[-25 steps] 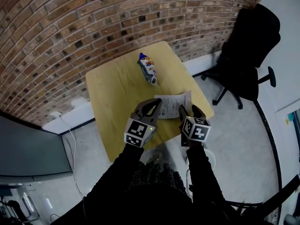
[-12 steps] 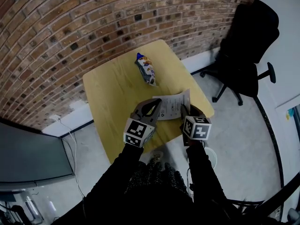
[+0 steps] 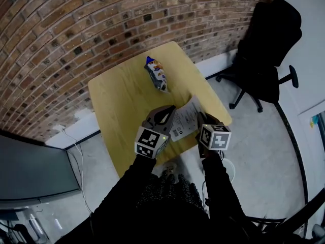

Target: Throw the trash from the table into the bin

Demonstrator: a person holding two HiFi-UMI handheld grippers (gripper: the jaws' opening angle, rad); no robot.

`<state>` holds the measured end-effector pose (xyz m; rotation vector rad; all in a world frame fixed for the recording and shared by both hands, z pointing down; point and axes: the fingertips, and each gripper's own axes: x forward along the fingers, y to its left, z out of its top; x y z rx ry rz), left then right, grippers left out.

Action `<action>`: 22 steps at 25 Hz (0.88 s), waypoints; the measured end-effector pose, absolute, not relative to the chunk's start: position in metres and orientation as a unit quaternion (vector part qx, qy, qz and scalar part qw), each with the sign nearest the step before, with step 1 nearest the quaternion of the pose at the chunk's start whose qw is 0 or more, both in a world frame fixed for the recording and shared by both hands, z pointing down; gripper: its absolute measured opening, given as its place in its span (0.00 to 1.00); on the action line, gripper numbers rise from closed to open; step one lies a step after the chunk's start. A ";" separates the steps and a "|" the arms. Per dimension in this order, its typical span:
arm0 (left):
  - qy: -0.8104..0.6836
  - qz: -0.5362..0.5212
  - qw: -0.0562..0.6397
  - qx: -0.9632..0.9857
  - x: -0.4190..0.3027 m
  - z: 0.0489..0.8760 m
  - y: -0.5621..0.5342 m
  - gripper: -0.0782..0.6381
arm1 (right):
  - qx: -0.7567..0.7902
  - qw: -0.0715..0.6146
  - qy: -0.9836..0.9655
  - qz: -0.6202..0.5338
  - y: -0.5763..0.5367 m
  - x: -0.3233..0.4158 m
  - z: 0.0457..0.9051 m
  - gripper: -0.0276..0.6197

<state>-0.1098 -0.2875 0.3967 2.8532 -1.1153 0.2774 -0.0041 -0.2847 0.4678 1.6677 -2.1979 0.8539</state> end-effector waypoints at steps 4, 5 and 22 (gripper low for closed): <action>-0.360 0.087 0.035 0.928 -0.102 0.395 -0.286 0.12 | 0.565 0.119 -0.758 0.302 -0.282 0.001 0.465 0.06; -0.360 0.086 0.036 0.928 -0.100 0.394 -0.286 0.12 | 0.565 0.114 -0.758 0.305 -0.281 0.003 0.465 0.06; -0.345 0.070 0.021 0.936 -0.063 0.372 -0.278 0.12 | 0.596 0.094 -0.759 0.245 -0.264 0.045 0.421 0.06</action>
